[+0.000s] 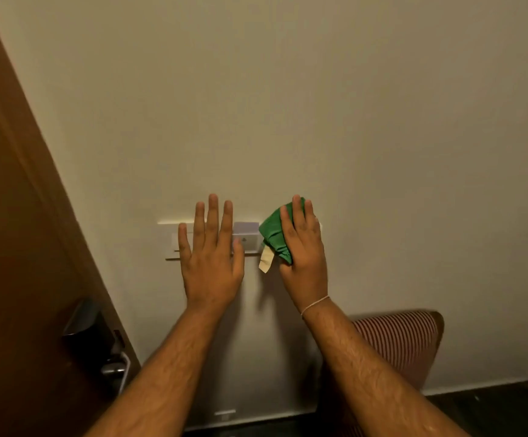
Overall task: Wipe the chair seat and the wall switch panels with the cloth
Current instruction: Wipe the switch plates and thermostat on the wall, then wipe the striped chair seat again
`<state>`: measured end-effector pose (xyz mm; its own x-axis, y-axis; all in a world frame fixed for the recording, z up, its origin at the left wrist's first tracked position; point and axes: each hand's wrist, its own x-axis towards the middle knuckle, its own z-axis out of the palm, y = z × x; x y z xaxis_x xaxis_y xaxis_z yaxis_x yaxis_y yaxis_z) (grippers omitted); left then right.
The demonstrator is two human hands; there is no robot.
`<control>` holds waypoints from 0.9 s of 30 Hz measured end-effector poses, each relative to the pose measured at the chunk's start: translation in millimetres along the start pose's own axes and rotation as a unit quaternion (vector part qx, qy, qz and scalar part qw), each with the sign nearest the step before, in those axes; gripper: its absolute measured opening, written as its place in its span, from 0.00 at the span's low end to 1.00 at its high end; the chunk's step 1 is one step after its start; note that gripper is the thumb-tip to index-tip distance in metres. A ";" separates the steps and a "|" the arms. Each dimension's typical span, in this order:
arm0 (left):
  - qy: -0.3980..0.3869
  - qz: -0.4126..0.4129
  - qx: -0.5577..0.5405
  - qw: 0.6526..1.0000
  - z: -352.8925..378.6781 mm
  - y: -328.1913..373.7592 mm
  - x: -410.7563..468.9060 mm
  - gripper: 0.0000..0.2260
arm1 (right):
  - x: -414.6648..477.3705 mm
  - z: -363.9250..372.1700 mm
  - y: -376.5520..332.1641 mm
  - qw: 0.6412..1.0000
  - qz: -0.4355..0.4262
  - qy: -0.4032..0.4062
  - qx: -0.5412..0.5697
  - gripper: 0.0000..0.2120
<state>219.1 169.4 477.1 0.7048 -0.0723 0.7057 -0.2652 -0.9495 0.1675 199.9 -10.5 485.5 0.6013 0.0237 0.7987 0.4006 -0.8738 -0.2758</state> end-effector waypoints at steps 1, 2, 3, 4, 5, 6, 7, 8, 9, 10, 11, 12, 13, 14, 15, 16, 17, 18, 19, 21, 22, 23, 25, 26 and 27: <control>-0.026 -0.003 -0.001 1.000 11.8 8.2 -14.7 0.33 | -18.0 -4.3 12.7 1.000 0.025 -0.005 -0.007 0.35; -0.049 -0.005 0.001 0.999 22.5 15.5 -30.7 0.34 | -36.8 -7.5 23.7 0.999 0.045 -0.009 -0.015 0.36; -0.071 0.000 0.001 0.998 32.4 21.8 -45.8 0.34 | -56.0 -10.4 34.9 0.998 0.059 -0.020 -0.022 0.37; -0.102 0.005 0.000 0.995 45.6 32.1 -64.8 0.34 | -80.6 -12.9 49.7 0.995 0.082 -0.040 -0.033 0.39; -0.128 0.009 -0.003 0.992 56.7 39.5 -81.4 0.34 | -100.0 -15.1 61.4 0.992 0.100 -0.061 -0.040 0.40; -0.164 0.016 -0.011 0.986 70.3 49.8 -102.3 0.34 | -124.9 -18.7 76.8 0.988 0.125 -0.082 -0.045 0.40; -0.198 0.018 -0.018 0.980 82.0 58.1 -121.7 0.34 | -146.6 -22.4 89.1 0.983 0.147 -0.094 -0.048 0.37; -0.233 0.022 -0.029 0.972 93.3 64.6 -140.2 0.34 | -168.1 -25.3 101.5 0.980 0.165 -0.102 -0.045 0.34; -0.278 0.026 -0.034 0.960 107.5 74.9 -161.9 0.34 | -195.6 -28.6 117.1 0.974 0.191 -0.111 -0.047 0.33; -0.308 0.033 -0.038 0.950 118.1 81.6 -180.7 0.34 | -219.3 -29.7 130.4 0.969 0.211 -0.122 -0.045 0.35; -0.331 0.045 -0.046 0.942 131.1 89.8 -203.7 0.34 | -248.3 -30.8 145.7 0.961 0.235 -0.140 -0.046 0.39; -0.345 0.054 -0.056 0.935 139.7 95.0 -224.6 0.34 | -273.5 -31.5 156.7 0.953 0.254 -0.158 -0.052 0.42; -0.358 0.064 -0.067 0.929 147.0 98.5 -244.0 0.33 | -297.3 -32.7 165.4 0.945 0.269 -0.181 -0.051 0.43; -0.379 0.071 -0.069 0.920 157.0 104.5 -265.1 0.33 | -324.2 -32.2 177.7 0.935 0.286 -0.205 -0.053 0.42; -0.397 0.079 -0.067 0.912 165.5 107.8 -281.2 0.33 | -345.8 -30.6 188.4 0.926 0.298 -0.226 -0.047 0.40; -0.420 0.086 -0.068 0.901 175.2 111.6 -300.1 0.33 | -372.4 -28.5 199.9 0.914 0.319 -0.248 -0.039 0.38; -0.437 0.090 -0.066 0.893 182.0 113.7 -313.0 0.33 | -392.2 -26.7 207.3 0.899 0.345 -0.267 -0.030 0.36; -0.452 0.096 -0.067 0.884 190.6 116.5 -326.0 0.33 | -412.4 -24.1 215.7 0.881 0.373 -0.291 -0.023 0.36; -0.471 0.098 -0.062 0.874 199.3 119.5 -338.4 0.33 | -433.3 -20.9 222.9 0.859 0.400 -0.319 -0.026 0.36; -0.487 0.104 -0.061 0.865 215.8 123.1 -362.7 0.33 | -469.9 -12.8 237.5 0.826 0.426 -0.369 -0.026 0.34; -0.485 0.106 -0.059 0.866 222.6 124.0 -374.8 0.33 | -485.7 -9.1 243.5 0.815 0.421 -0.398 -0.027 0.33; -0.485 0.113 -0.057 0.865 228.9 124.3 -384.6 0.32 | -497.1 -5.7 250.1 0.802 0.408 -0.434 -0.026 0.33; -0.501 0.126 -0.051 0.855 243.6 124.7 -405.5 0.34 | -519.9 6.1 265.8 0.772 0.398 -0.495 -0.014 0.34; -0.512 0.132 -0.049 0.848 250.6 124.2 -414.5 0.35 | -530.1 13.0 274.0 0.761 0.399 -0.511 -0.007 0.34; -0.520 0.131 -0.046 0.843 257.8 125.1 -419.5 0.37 | -536.4 20.1 282.5 0.754 0.398 -0.523 -0.010 0.33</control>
<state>59.9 2.2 24.6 0.7972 -0.5496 -0.2499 -0.5172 -0.8352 0.1870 4.4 -260.3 -31.5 0.8661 -0.1517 -0.4763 -0.3790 -0.8206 -0.4278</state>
